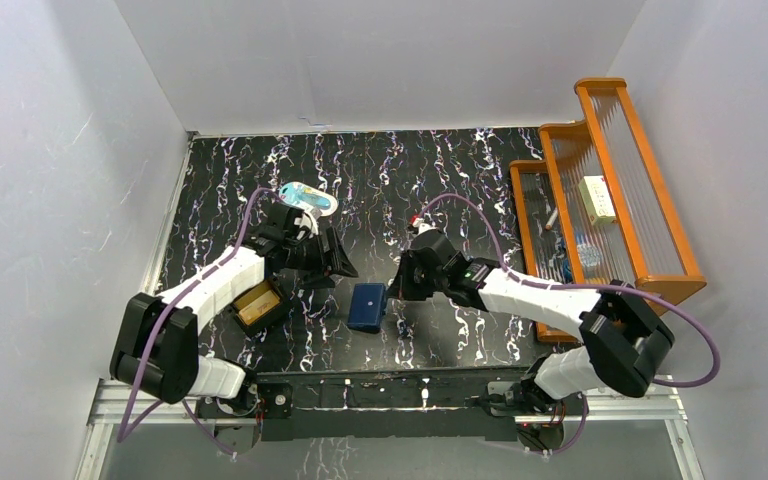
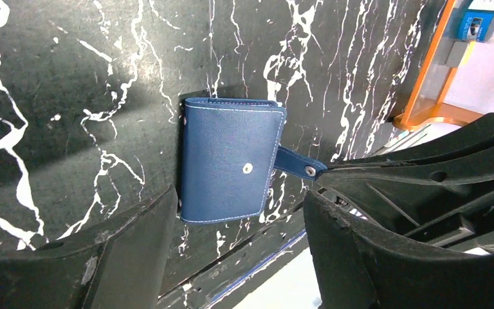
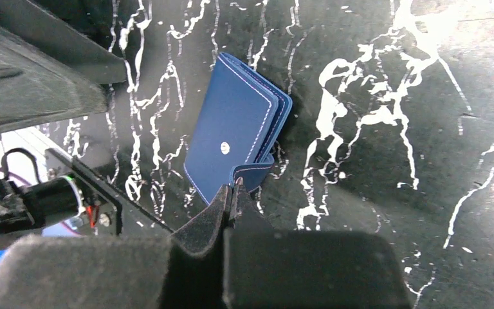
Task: Put the credit cards into the card holder
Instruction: Open the card holder at the center of the board.
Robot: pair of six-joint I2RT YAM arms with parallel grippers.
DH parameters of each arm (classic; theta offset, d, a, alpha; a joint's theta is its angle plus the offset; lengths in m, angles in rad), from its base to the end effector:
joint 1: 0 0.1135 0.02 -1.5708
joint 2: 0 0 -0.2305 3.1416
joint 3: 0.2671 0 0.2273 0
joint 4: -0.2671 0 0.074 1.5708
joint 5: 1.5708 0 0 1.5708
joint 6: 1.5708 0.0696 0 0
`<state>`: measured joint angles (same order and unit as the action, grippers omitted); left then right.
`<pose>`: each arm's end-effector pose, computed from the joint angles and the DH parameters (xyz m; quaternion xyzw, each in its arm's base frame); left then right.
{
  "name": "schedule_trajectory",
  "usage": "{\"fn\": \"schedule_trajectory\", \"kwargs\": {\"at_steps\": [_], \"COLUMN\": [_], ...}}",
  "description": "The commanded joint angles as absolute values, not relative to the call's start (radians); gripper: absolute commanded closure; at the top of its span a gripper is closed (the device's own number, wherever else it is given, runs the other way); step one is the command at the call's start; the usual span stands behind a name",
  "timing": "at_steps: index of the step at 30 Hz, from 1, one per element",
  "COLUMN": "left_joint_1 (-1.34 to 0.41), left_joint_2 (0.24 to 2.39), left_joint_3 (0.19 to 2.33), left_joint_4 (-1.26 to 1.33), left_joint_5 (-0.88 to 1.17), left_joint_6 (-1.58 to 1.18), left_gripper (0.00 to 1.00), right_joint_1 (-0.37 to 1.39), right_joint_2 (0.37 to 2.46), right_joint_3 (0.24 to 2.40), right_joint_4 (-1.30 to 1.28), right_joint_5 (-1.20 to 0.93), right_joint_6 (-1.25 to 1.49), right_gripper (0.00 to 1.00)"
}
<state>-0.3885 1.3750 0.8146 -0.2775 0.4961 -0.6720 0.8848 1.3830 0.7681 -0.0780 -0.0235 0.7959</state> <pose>0.2496 -0.1379 0.1734 -0.0408 0.9084 -0.3734 0.1837 0.1895 0.2340 0.1708 -0.0452 0.9040 0.3236 0.2756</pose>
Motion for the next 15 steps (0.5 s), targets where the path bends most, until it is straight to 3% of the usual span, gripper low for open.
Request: {"fn": "schedule_trajectory", "kwargs": {"at_steps": [1,15], "left_joint_1": [-0.39,-0.391], "left_joint_2": [1.306,1.305], "left_joint_3": [0.825,0.782], "left_joint_4": [-0.361,-0.27], "left_joint_5": [0.476,0.614], "left_joint_6": [-0.622,-0.631], "left_gripper": [0.3,0.27], "right_joint_1": [0.887,0.886], "right_joint_2": [1.352,1.28], "right_joint_3": [0.831,0.839], "right_joint_4": [0.025,0.093], "right_joint_5": [-0.095,-0.138], "right_joint_6": [0.841,0.922], "right_gripper": [1.0,1.0]}}
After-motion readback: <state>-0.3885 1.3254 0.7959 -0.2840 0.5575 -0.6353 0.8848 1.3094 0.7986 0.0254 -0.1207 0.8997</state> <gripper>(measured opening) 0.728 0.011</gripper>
